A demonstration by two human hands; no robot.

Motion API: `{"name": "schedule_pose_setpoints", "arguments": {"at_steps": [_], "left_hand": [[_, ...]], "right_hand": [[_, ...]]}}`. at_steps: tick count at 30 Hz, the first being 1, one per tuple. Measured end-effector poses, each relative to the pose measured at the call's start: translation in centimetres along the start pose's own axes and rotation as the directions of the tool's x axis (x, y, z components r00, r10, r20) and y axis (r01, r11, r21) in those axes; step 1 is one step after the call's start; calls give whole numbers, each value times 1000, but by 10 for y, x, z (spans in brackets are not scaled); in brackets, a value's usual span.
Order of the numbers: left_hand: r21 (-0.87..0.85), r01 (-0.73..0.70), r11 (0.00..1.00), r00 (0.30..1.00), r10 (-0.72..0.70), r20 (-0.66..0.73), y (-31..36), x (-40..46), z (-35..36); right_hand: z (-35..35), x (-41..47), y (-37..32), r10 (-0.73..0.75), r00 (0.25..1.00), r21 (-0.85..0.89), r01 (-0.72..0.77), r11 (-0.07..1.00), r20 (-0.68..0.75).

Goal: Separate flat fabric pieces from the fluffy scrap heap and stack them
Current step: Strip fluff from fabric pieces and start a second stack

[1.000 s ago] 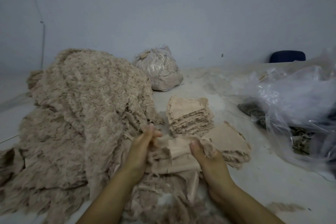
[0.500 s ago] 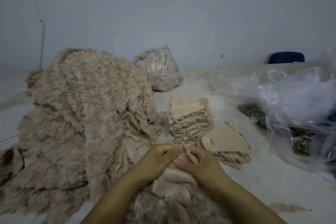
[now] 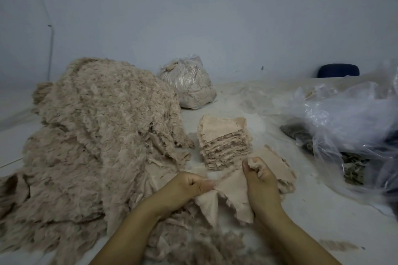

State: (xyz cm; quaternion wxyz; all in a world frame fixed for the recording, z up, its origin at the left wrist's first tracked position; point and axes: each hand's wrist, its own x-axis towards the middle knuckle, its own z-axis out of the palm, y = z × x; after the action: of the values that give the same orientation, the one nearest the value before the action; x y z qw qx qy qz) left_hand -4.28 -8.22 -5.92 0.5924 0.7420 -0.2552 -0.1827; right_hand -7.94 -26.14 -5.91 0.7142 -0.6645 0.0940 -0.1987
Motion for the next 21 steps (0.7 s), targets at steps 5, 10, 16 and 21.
{"name": "schedule_pose_setpoints", "arguments": {"at_steps": [5,10,16,21], "left_hand": [[68,12,998,998,-17,66,-2,-5,-10],[101,-28,994,998,21,66,1,-11,-12],[-389,28,921,984,-94,-153,9,4,30],[-540,-90,837,944,-101,-313,13,5,16]], "right_hand": [[-7,9,-5,2,975,33,6,999,-221],[-13,13,-9,-5,979,26,10,1000,-204],[8,-11,0,152,984,291,-172,941,91],[2,-17,1,246,925,187,-307,933,290]]}}
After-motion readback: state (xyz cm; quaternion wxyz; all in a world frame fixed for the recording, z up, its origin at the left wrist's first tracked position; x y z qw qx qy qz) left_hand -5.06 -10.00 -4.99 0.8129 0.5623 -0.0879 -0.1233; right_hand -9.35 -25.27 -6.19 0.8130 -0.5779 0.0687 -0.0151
